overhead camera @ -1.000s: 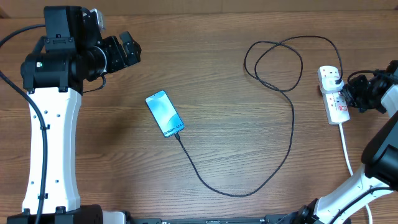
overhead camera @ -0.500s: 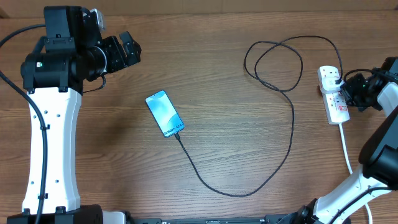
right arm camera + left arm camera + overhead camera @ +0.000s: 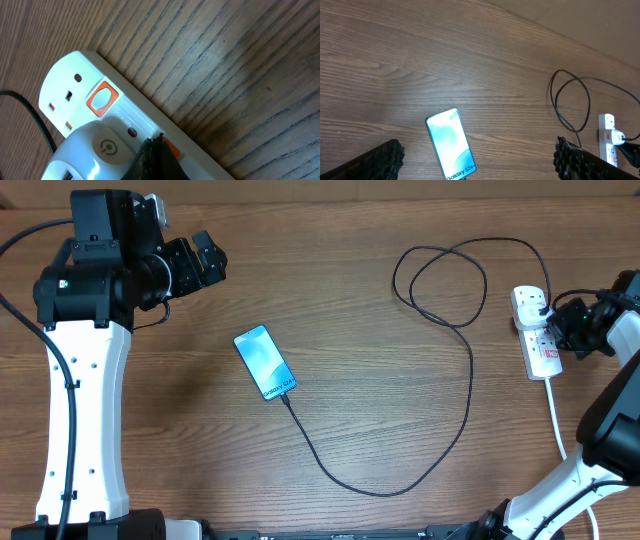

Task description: Plug charger to phone and switch on socket

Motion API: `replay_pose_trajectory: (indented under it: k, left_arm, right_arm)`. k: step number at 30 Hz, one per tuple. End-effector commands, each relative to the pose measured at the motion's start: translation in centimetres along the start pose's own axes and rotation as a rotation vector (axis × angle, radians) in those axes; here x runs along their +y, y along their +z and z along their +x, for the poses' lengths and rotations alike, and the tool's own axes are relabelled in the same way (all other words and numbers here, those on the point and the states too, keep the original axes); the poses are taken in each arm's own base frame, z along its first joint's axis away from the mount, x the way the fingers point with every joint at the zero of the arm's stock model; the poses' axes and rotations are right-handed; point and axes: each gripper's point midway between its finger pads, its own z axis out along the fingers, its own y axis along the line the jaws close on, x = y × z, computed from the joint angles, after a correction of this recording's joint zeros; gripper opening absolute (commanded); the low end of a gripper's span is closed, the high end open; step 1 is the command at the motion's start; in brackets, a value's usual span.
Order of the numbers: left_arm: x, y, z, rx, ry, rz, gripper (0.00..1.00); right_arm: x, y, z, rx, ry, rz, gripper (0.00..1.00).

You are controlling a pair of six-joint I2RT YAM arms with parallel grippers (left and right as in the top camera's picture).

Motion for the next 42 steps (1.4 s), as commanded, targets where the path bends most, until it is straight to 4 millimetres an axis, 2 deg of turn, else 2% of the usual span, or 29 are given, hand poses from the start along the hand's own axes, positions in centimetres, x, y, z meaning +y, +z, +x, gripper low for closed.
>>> replay_pose_trajectory:
  k: [1, 42]
  left_arm:
    - [0.0, 0.2, -0.1, 0.003, 0.007, 0.006, 1.0]
    - [-0.1, 0.2, -0.1, 0.006, -0.012, 0.012, 1.0]
  right_arm:
    - [2.3, 2.6, 6.5, 0.205, -0.026, -0.054, 0.04]
    - [2.4, 2.6, 8.0, 0.256, -0.028, -0.034, 0.04]
